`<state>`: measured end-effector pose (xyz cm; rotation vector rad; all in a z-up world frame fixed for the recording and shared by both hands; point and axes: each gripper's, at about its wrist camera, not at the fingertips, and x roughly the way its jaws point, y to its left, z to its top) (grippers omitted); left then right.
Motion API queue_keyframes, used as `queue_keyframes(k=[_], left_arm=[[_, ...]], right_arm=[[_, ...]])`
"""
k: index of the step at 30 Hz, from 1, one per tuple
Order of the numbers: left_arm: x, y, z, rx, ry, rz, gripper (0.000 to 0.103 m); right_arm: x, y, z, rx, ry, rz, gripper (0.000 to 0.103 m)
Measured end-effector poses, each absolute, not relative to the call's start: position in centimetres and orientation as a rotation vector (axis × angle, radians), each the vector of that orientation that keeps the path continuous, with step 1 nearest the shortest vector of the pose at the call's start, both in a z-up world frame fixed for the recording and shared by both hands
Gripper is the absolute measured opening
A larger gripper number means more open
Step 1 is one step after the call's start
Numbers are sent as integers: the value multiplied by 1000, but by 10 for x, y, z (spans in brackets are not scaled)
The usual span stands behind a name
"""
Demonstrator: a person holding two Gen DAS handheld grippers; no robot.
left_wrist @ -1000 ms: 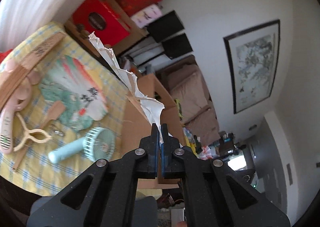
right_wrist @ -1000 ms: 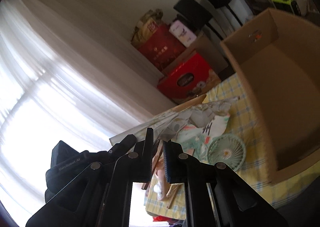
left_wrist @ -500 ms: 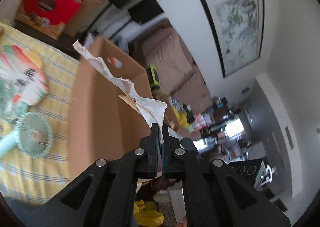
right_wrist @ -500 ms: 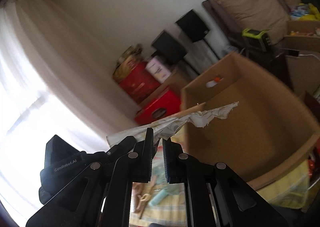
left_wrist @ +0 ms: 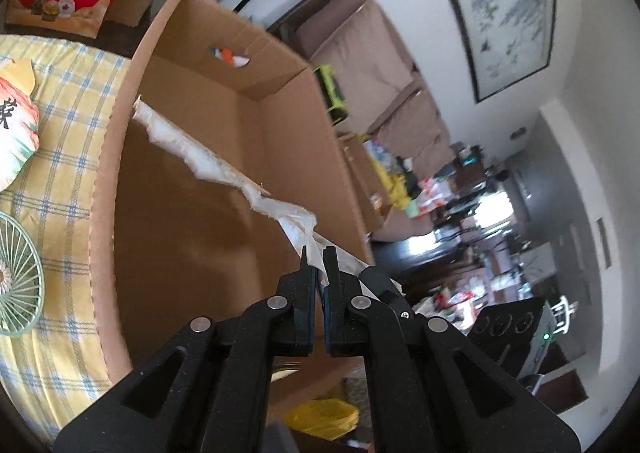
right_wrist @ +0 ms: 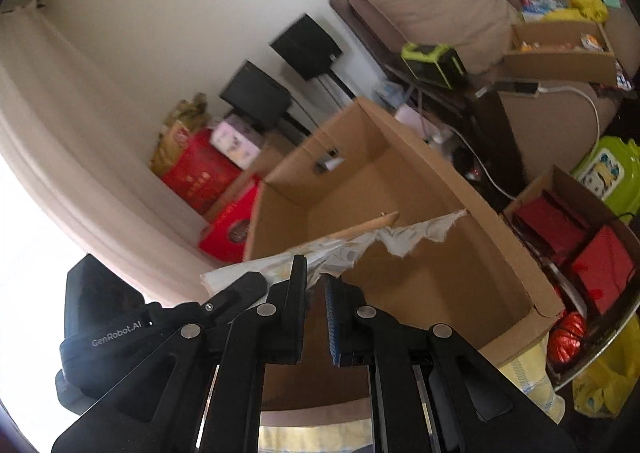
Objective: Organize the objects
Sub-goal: 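Lift the white paper fan with the left tool and carry it over the box, then open the left tool to drop the white paper fan into the box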
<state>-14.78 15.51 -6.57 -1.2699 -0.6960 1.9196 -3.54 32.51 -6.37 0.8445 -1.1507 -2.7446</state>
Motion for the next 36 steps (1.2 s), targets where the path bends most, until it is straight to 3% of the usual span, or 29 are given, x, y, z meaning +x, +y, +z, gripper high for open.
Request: queue_keyframes(k=[3,4,6,8,10,12,14,15,16,21,28,36], left_arm=[[-146,154,-73,-1322,-668,1906,7],[-144,151,-74,-1326,-669,1901,10],[-140,143,-73,-1334,-660,1909,26],[-134,133,-70,-1325,-664,1906,29],[-128,119,-65,-1314,-676,1913,42],[-121,104,-60,-1287,-695,1919,45],[-118,94,-55,-1278,-689,1939,47],[-116,89,-52,-1279,-681,1953,47],[-114,86,-50,-1279,-677,1955,47],[-111,73,-43,-1272,-671,1969,47],[-101,63,-24,-1255,-550,2074,66],[-84,31,-10,-1235,-470,2206,78]], right_arm=[[-42,329,-80,910,-1170,-2735,8],[-45,330,-83,929,-1167,-2741,3],[-46,330,-83,936,-1129,-2767,4],[-51,330,-83,983,-1096,-2771,4],[-53,328,-82,1025,-1068,-2761,7],[-50,325,-80,1065,-1025,-2763,12],[-42,322,-76,1095,-990,-2775,30],[-39,322,-74,1119,-978,-2782,59],[-35,322,-73,1127,-983,-2779,75],[-15,330,-61,1109,-950,-2784,77],[-4,334,-42,1071,-881,-2807,78],[-4,311,-31,1061,-734,-2818,78]])
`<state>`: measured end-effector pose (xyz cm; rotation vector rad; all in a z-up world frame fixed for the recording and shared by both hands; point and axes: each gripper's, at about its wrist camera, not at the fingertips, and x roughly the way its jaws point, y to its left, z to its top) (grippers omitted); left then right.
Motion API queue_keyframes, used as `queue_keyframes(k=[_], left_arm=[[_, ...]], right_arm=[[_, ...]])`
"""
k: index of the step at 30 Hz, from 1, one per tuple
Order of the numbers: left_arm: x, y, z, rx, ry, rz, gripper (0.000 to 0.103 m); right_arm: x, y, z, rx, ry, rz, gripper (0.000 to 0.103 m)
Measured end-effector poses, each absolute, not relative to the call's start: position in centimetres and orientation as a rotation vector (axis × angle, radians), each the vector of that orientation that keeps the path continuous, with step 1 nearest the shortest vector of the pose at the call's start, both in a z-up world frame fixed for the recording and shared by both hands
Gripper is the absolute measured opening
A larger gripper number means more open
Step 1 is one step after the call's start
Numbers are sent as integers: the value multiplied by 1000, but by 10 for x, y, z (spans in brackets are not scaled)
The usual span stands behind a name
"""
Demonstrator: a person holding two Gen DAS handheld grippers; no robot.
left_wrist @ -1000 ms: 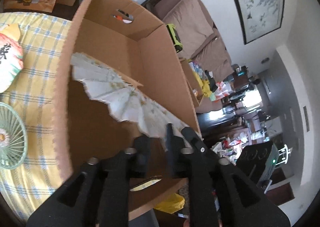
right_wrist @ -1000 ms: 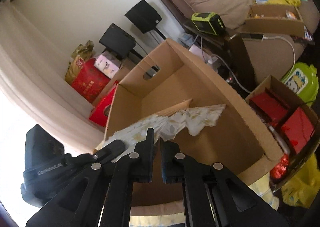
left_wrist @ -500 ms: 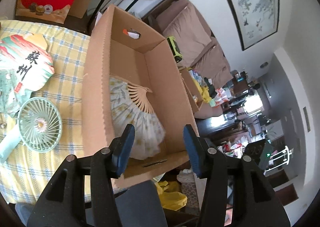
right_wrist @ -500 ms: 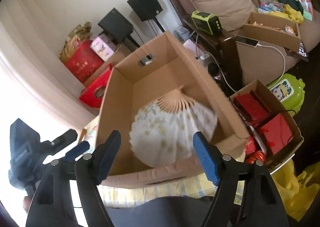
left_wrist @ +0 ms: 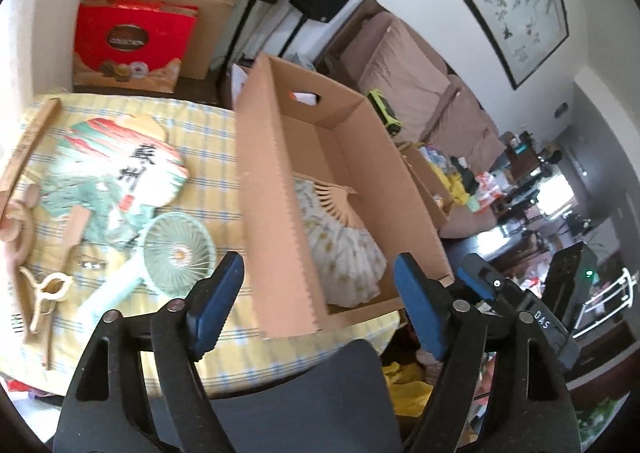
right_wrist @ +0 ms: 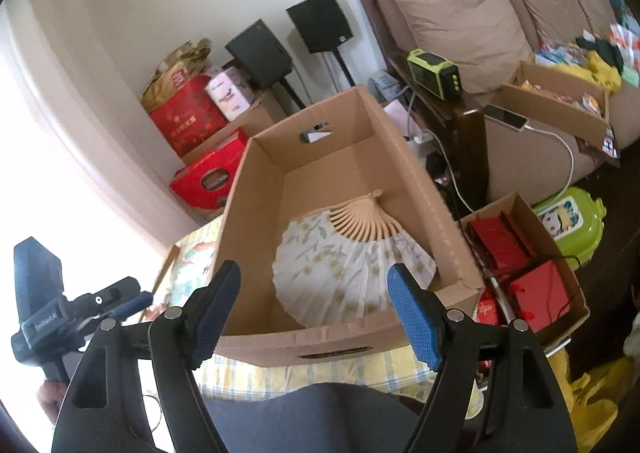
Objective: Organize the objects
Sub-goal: 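Open the left tool to drop the white paper fan into the box, then move the right tool toward the mint-green handheld fan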
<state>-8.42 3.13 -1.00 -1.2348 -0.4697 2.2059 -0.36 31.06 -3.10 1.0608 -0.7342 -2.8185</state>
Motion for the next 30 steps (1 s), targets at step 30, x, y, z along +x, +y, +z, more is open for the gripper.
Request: queue_keyframes(k=[30], left_arm=[[-53,2,-9,-1253,-160,2506,101]], right_arm=[[-15,243,-28,1162,-179,-2923,85]])
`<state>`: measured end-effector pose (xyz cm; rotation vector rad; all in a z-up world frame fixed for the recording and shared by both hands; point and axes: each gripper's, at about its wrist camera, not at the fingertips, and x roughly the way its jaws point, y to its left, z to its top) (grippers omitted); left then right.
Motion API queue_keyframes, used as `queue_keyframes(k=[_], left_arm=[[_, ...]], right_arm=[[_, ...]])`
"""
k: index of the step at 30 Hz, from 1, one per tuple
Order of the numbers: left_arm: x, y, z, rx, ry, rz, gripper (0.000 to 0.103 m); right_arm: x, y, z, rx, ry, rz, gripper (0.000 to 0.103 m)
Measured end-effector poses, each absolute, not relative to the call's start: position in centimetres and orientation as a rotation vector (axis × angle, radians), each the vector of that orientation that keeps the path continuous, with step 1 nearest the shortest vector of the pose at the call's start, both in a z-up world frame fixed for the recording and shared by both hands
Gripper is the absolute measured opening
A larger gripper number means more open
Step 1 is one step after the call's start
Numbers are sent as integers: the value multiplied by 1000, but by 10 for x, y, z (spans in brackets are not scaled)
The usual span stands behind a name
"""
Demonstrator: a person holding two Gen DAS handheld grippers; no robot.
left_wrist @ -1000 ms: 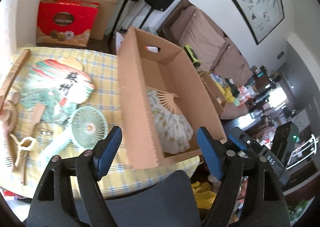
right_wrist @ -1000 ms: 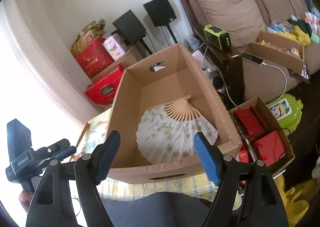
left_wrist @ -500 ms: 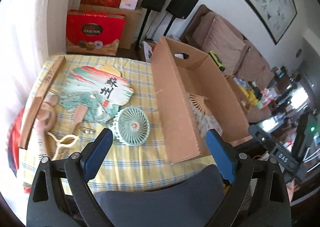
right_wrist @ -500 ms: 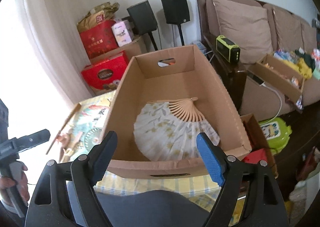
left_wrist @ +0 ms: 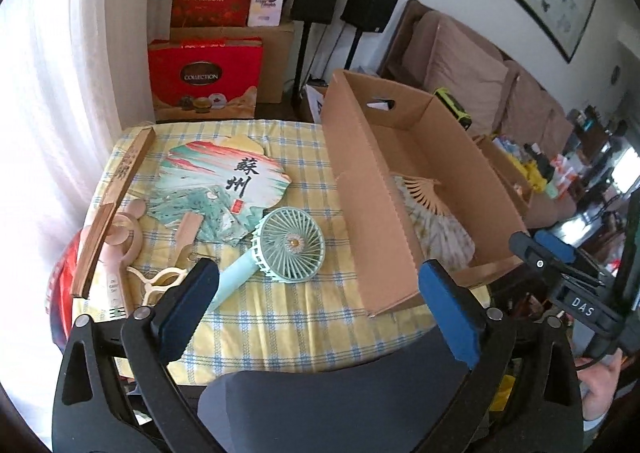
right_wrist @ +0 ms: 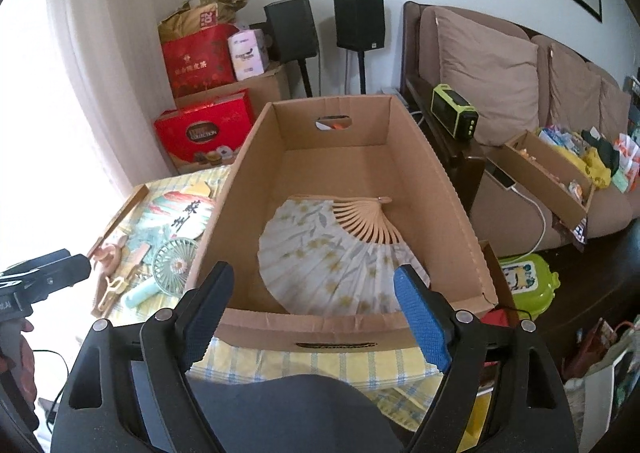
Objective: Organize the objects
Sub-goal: 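Move the right tool toward the mint-green handheld fan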
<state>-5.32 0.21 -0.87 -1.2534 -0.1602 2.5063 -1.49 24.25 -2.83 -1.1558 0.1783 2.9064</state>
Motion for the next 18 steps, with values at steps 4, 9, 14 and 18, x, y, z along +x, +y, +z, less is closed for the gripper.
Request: queue_keyframes(k=[4,9,14,18], left_arm=[[-52,1,-9,-1248,-124,2551,102],[-52,-3,-14,-1249,-87,2595,103],[-50,-10,-17,-1258,-84,2598,103],[-51,-21,-17,-1259,-88,2614,103]], right_arm=[[-14,241,-29,-1145,145,2892,87],[-14,241,-32,-1151,161,2888,93],[-17,236,-36,-1179,143,2885,103],[-18,230,-36,-1187,128,2896,103]])
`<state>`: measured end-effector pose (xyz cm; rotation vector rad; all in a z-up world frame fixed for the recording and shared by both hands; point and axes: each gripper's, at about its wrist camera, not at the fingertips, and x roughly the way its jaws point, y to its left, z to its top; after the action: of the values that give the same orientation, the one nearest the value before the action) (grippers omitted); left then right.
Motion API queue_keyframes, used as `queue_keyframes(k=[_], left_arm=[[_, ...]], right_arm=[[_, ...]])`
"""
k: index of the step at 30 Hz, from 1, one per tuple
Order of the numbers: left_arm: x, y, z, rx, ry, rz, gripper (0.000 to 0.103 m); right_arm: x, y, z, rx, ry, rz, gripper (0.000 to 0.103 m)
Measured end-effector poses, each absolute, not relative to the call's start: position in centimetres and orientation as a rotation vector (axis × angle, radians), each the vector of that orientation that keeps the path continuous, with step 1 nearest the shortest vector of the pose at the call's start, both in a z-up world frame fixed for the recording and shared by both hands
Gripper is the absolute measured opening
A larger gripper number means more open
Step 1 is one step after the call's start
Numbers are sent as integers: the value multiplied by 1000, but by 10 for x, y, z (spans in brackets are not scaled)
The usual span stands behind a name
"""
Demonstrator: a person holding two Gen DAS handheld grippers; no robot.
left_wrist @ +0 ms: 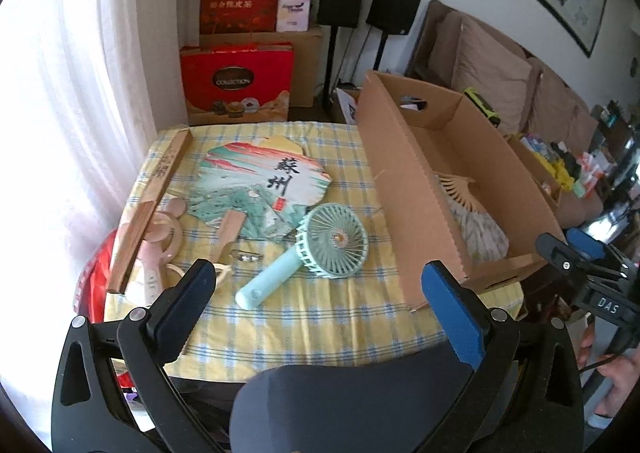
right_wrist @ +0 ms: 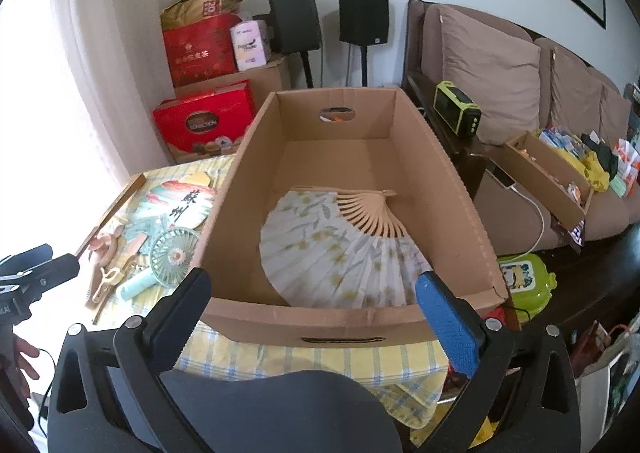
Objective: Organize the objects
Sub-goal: 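Move the right tool toward the mint-green handheld fan, then close the right tool on the mint-green fan's head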
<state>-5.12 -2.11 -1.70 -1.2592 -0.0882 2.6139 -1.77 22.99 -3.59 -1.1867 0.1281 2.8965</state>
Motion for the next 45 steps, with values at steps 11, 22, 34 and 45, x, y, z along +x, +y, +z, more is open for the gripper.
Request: queue_keyframes(k=[11,22,34,45], left_arm=[[-61,-65,-58,-1325,-48,2621,103],[-55,-96,-97,-1368,-19,2595,100],[-65,-75,-115,-1367,-47,2481,76],[-83,-57,-138,-1395,-68,2414,62]], right_arm=[[-19,199,-30,-1208,85,3019,103],[-36,136,-24,-1246,-46,3170,103],[-112,67,-57,-1518,-236,3149,102],[-170,41,-120,-1827,-478,2916,101]])
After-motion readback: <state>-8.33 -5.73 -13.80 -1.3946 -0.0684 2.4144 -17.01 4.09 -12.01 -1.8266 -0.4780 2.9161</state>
